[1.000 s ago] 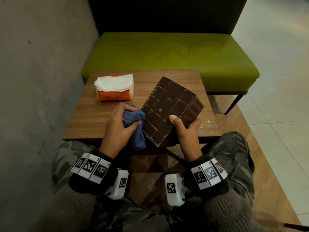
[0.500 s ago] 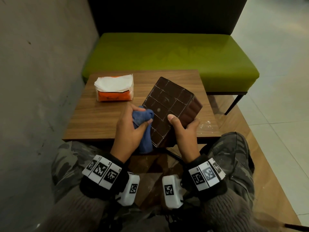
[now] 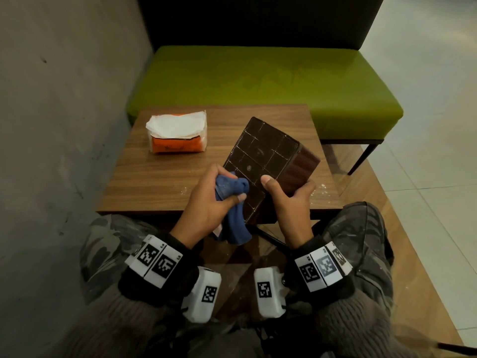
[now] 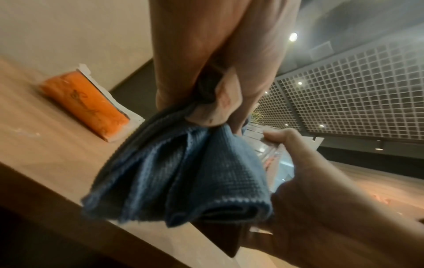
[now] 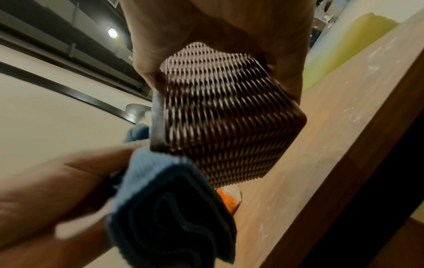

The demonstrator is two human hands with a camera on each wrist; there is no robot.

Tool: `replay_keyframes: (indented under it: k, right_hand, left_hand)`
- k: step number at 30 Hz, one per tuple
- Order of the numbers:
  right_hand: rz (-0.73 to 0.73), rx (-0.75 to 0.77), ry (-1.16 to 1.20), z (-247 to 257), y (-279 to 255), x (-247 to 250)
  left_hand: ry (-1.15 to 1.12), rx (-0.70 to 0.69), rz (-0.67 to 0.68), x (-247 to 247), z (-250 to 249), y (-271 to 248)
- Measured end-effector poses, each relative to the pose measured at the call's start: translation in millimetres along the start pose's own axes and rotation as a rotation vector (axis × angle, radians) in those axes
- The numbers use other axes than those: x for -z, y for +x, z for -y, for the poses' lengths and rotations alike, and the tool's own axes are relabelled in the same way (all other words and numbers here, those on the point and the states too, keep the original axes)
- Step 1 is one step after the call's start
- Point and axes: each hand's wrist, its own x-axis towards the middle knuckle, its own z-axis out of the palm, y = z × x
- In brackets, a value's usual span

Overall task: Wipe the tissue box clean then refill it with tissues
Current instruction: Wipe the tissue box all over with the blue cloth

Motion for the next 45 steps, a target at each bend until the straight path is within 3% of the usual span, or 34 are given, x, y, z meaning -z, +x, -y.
replay_keyframes:
  k: [6,10,14,19,21,24,26,28,31,33,37,39,42,45]
  right_hand:
    - [0.011,-0.020,-0.022,-7,-3,0]
    - [-0.011,-0.032,0.045,-6,1,0]
    - [-0.026,-0.038,0.059,-3,3,1]
    - [0.052,-0.023,0.099,-2,1,3]
    - [0.044,-0.025,0.098,-1,1,0]
    - [-0.006,-0.022,0.131,2,5,-2]
    - [0.008,-0.004,0.138,5,7,0]
    - [0.038,0.011,0.160,6,7,4]
    - [0.066,0.020,0.181,6,6,7]
    - [0.064,0.021,0.172,6,5,5]
    - [0.035,-0.020,0.231,10,10,2]
    - [0.049,-0.004,0.211,13,12,4]
    - [0.119,0.035,0.169,14,8,10]
    - [0.172,0.053,0.144,14,2,11]
  left_hand:
    - [-0.165,0.164,-0.067,13,13,20]
    - [-0.161,0.126,-0.007,4,1,11]
    - [-0.013,0.005,0.094,-8,-7,-9]
    - [-0.051,0.104,-0.071,12,-6,10]
    - [-0.034,0.067,-0.099,14,-12,12]
    - [0.041,0.024,0.080,-1,-28,-4]
    - [0.064,-0.095,0.177,-8,-29,-15]
    - [0.059,-0.098,0.106,-2,-20,-11]
    - [0.029,-0.006,-0.142,19,-3,11]
    - [0.002,-0.022,-0.214,26,-1,18]
    - [-0.006,-0.135,0.046,5,-20,-13]
    - [0.083,-0.233,0.081,-5,-20,-27]
    - [-0.065,-0.082,-0.098,8,-13,-10]
    - [-0.054,-0.086,-0.304,29,-4,18]
